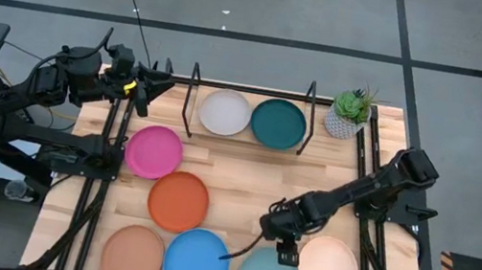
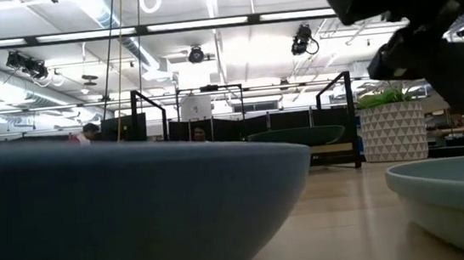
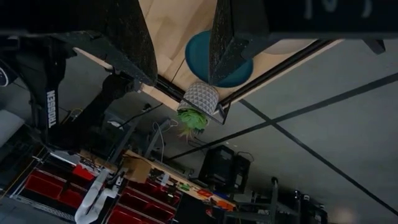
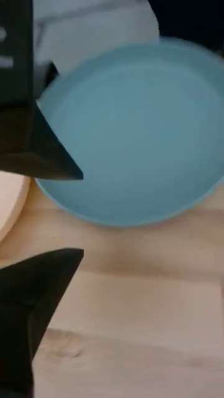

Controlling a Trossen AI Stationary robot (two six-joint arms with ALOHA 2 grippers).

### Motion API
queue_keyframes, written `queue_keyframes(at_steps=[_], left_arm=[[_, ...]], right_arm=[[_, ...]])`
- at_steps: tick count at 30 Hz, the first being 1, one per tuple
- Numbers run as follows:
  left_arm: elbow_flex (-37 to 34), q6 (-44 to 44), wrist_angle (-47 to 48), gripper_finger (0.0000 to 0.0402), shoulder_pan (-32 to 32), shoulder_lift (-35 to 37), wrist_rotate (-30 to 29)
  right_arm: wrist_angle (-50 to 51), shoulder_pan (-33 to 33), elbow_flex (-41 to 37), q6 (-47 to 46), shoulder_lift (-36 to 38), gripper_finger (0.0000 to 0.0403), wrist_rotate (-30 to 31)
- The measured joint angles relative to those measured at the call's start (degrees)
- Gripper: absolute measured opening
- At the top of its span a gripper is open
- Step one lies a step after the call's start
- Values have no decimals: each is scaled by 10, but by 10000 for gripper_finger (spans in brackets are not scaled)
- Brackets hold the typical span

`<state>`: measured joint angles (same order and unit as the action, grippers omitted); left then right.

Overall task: Place and stack plates onto a shelf
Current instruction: Stack the light blue plate on top of the gray plate on the shelf

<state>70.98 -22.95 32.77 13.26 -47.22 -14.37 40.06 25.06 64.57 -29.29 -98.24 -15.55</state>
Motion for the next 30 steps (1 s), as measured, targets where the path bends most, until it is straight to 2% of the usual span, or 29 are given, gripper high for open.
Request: queue_keyframes(at_steps=[4, 9, 15, 23, 30], left_arm=[[0, -1, 0, 153, 0, 0, 0], [0, -1, 0, 153, 0, 0, 0], [0, -1, 0, 153, 0, 0, 0], [0, 1, 1, 153, 0, 0, 0], [0, 2, 1, 153, 0, 0, -7]], right_arm=[[-6, 23, -9, -12, 0, 224, 47], [-74, 44, -33, -5, 0, 221, 92], [-133, 58, -84, -6, 0, 197, 117], [-165, 63, -123, -3, 0, 165, 121], [-196, 63, -138, 17, 0, 106, 139]])
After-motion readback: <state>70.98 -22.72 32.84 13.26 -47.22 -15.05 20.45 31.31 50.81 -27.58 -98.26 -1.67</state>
